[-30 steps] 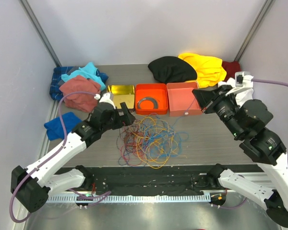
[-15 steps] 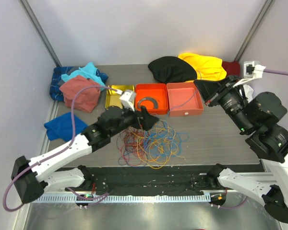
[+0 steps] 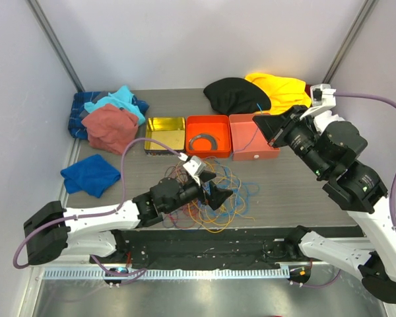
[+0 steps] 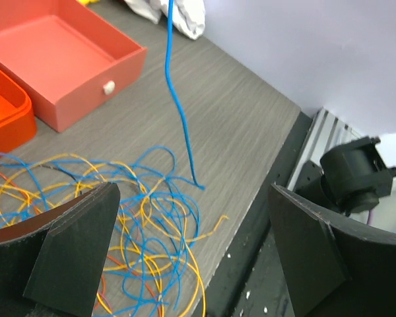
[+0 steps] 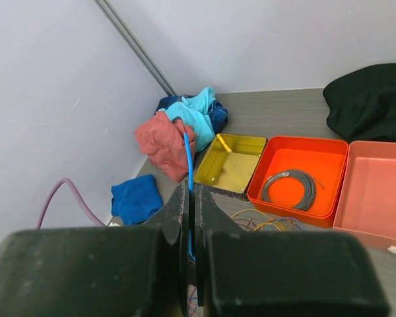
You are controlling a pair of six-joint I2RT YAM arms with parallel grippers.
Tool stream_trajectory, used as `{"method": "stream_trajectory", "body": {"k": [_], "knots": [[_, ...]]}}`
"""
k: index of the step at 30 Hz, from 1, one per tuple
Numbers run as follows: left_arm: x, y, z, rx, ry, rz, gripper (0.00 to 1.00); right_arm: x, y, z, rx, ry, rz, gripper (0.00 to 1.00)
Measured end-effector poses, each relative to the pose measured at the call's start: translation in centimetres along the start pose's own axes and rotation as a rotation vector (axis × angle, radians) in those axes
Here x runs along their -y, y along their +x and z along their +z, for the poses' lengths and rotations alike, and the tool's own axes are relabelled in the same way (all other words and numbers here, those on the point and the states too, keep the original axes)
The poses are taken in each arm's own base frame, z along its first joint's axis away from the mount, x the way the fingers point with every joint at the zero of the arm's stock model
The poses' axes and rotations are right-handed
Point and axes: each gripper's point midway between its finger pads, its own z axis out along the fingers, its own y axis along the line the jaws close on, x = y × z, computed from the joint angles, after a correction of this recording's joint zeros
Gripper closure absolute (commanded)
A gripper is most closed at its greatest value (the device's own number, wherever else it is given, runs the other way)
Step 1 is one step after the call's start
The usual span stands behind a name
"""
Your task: Untangle the cables
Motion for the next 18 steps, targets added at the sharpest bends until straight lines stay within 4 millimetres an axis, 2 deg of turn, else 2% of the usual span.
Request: {"method": "stream_trajectory", "body": {"k": [5,7,9,10,12,13,14,17,18], "knots": [[-0.5,-1.3,0.8,0.063,-0.034,0.016,0.0,-0.1,1.1,0.4,-0.029,-0.014,0.011,0.99],[-1.0,-0.9,1.5,0.064,-0.053,0.019,0.0,-0.3,1.3,0.5,-0.038,-0.023,0.017,0.99],[-1.4,-0.1,2.4,0.048,-0.071,0.022,0.07,-0.5,1.4,0.5,-0.042,-0.033,0.026,0.99],[-1.6,0.4,3.0,0.036,-0.082,0.024,0.27,-0.6,1.4,0.6,-0.043,-0.038,0.03,0.99],[-1.9,0.9,4.0,0.022,-0.102,0.024,0.5,-0.7,1.4,0.5,-0.044,-0.044,0.033,0.99],[-2.1,1.0,4.3,0.02,-0.112,0.023,0.8,-0.8,1.3,0.5,-0.044,-0.046,0.034,0.99],[-2.3,1.0,4.4,0.021,-0.123,0.024,0.99,-0.8,1.3,0.5,-0.044,-0.046,0.034,0.99],[-3.0,0.4,4.3,0.04,-0.168,0.024,1.0,-0.7,1.2,0.3,-0.038,-0.045,0.033,0.99],[-3.3,0.2,4.1,0.045,-0.188,0.025,1.0,-0.7,1.3,0.2,-0.038,-0.044,0.033,0.95]]}}
